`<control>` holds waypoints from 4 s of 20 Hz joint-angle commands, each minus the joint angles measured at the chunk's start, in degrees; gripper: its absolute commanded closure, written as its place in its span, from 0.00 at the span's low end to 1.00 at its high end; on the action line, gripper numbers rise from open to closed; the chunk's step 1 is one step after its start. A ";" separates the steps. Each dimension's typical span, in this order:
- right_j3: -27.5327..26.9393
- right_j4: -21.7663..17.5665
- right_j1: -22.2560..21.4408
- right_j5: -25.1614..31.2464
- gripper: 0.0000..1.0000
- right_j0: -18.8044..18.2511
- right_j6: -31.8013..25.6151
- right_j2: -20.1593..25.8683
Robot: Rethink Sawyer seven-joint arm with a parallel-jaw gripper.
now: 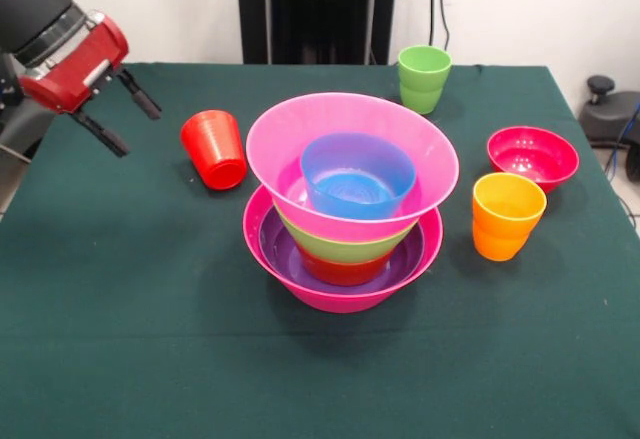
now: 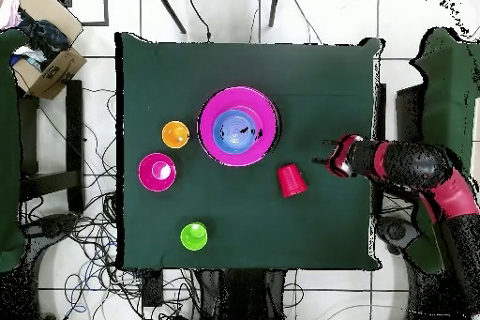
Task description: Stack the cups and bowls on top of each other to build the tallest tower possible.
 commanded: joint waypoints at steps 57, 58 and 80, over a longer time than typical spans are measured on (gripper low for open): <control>6.40 -17.06 7.21 2.64 0.00 -3.70 -7.20 -4.69; 6.72 -17.09 6.56 2.95 0.00 -3.72 -7.02 -4.80; 12.05 -16.88 3.02 -1.36 0.00 -5.28 -4.34 -5.40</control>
